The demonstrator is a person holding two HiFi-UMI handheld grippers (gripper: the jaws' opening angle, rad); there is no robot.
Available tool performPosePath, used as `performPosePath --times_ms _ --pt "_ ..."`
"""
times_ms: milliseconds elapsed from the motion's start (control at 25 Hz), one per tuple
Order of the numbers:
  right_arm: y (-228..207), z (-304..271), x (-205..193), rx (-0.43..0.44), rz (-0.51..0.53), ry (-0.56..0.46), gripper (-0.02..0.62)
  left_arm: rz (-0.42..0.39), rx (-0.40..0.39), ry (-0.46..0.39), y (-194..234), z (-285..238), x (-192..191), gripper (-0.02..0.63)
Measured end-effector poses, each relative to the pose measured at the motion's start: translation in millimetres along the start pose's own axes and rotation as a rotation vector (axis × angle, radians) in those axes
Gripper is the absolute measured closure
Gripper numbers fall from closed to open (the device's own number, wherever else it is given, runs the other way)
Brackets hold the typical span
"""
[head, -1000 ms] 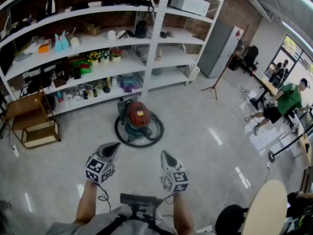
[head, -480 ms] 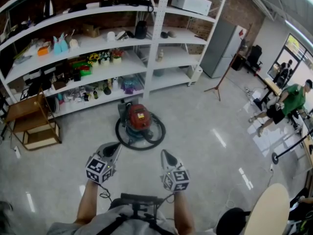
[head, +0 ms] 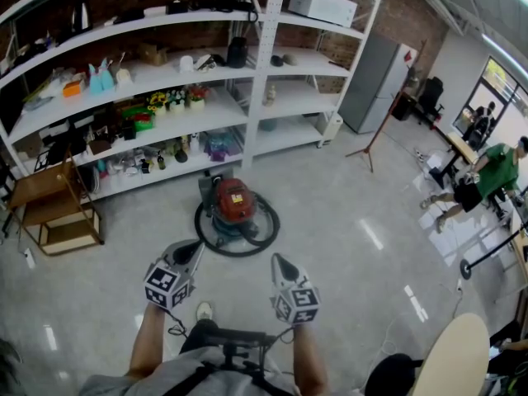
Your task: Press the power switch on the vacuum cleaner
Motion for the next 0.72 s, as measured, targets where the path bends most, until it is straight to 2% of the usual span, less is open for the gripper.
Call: performPosePath --times_ms 280,720 --pt "-5.1 -19.5 4.9 -0.002 -0.012 0.007 0.583 -0.01 -0.007 0.002 16.0 -18.0 1.2 0.6" --pt "-21.5 -83.9 12.6 -0.009 -0.008 0.016 0.583 0.0 -0.021 0.022 67.2 -61.3 4.1 0.6"
Point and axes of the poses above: the fingertips, and each gripper's own axes: z backward along the fingers, y to its left, x out of its top, the point moved 8 cm from there along z, backward along the fingers, and after that the axes turned 2 degrees about -x, right-handed, at the moved point
